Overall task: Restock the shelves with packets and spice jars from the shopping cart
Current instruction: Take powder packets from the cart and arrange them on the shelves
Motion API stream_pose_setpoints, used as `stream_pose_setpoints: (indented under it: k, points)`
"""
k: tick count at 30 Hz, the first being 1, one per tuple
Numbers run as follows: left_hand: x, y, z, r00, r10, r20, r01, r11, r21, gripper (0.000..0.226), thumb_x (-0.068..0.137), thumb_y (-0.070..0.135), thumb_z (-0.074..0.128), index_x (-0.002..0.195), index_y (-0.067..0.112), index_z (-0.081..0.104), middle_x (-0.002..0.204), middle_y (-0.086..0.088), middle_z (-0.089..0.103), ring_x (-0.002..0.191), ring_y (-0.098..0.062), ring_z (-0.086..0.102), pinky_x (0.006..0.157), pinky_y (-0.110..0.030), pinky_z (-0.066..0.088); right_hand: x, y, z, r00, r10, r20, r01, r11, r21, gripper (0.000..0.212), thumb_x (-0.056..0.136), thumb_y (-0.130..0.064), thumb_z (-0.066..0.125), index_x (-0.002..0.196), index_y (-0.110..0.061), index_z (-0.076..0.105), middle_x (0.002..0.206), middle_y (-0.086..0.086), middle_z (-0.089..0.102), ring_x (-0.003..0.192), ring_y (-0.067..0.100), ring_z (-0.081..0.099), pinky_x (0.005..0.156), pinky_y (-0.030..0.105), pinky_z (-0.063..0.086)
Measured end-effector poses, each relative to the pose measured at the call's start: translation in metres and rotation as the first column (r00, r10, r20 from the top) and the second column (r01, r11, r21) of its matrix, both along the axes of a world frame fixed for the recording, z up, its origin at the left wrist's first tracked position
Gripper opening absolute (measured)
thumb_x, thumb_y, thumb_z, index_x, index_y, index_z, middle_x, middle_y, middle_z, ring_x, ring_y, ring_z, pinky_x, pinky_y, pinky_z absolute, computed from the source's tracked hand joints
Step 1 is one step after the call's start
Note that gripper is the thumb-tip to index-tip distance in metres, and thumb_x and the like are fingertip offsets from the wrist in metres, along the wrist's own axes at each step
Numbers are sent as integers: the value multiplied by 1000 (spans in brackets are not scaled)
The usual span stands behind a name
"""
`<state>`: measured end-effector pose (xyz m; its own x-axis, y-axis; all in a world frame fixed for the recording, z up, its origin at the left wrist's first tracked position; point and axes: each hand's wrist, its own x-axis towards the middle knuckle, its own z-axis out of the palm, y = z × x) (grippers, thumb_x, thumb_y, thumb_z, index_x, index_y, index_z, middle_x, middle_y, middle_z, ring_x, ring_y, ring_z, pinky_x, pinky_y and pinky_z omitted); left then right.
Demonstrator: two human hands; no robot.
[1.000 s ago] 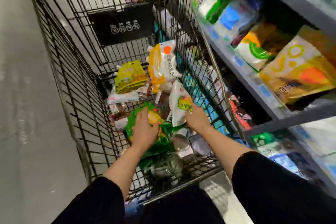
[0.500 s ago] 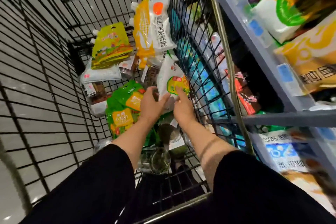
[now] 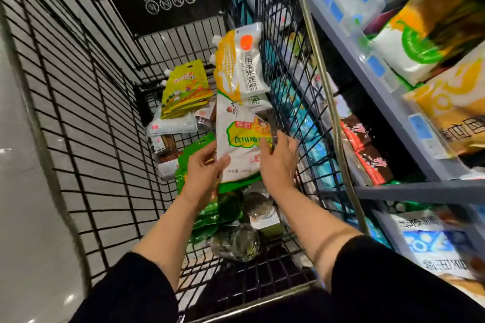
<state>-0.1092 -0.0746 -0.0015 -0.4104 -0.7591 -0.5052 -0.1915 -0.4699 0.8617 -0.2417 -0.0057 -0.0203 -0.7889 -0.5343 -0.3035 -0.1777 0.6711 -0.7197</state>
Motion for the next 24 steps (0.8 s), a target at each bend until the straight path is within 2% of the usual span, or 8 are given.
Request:
stream_pose_setpoints:
  k: [3, 7, 10, 14, 17, 19, 21, 24]
  points:
    - [37, -7, 14, 994, 42, -96, -29, 991, 131, 46, 83, -3, 62, 128, 4, 58, 116, -15, 69, 96, -29, 70, 76, -41, 59, 2, -14, 8, 913, -9, 407, 69, 989, -132, 49, 92, -56, 45, 107, -12, 59, 107, 11, 65, 105, 31, 60, 90, 43, 46]
    - [65, -10, 26, 986, 34, -163, -7, 987, 162, 48, 80, -7, 64, 125, 9, 60, 116, -12, 70, 101, -29, 69, 80, -40, 58, 13, -29, 28, 677, 50, 734, 171, 959, -224, 23, 98, -34, 49, 98, -18, 66, 101, 5, 71, 100, 25, 64, 92, 39, 46]
    - [73, -9, 29, 993, 41, -114, -25, 990, 136, 56, 79, -7, 67, 130, 15, 55, 114, -8, 71, 102, -28, 69, 74, -38, 59, 28, -32, 30, 724, 64, 687, 158, 954, -256, 13, 96, -26, 55, 100, -19, 65, 109, 8, 69, 104, 26, 63, 96, 44, 47]
    - [72, -2, 23, 995, 95, -20, -93, 993, 77, 67, 72, 20, 81, 129, 26, 46, 117, -1, 69, 104, -20, 68, 79, -38, 56, 56, -26, 30, 782, 97, 616, 99, 956, -276, 12, 96, -23, 55, 107, -27, 59, 110, 0, 66, 106, 20, 60, 93, 37, 48]
    - [74, 5, 13, 981, 185, 58, -186, 982, 15, 60, 75, 5, 78, 126, 20, 50, 112, -5, 70, 98, -19, 70, 74, -32, 59, 74, -22, 27, 825, 180, 535, -46, 966, -254, 38, 97, -36, 51, 131, -19, 50, 129, 2, 58, 121, 21, 51, 100, 37, 43]
    - [80, 8, 4, 951, 302, 62, -306, 949, 70, 54, 79, -5, 72, 126, 13, 53, 111, -15, 70, 97, -31, 70, 76, -48, 59, 81, -21, 21, 827, 259, 498, -195, 964, -178, 58, 96, -46, 46, 146, -21, 32, 148, 2, 40, 136, 24, 37, 110, 41, 34]
    - [85, 8, -1, 914, 399, 81, -403, 913, 55, 46, 81, -7, 70, 122, 9, 56, 109, -19, 69, 99, -39, 68, 83, -62, 53, 87, -22, 18, 831, 358, 426, -339, 933, -121, 68, 93, -48, 51, 148, -19, 26, 150, 3, 36, 138, 25, 34, 111, 41, 32]
    - [88, 6, 3, 863, 479, 163, -469, 878, -96, 39, 85, -10, 64, 119, 6, 54, 105, -14, 68, 103, -35, 64, 89, -57, 52, 89, -23, 13, 792, 441, 423, -441, 891, -102, 70, 85, -42, 67, 140, -12, 37, 142, 10, 46, 130, 27, 44, 104, 41, 40]
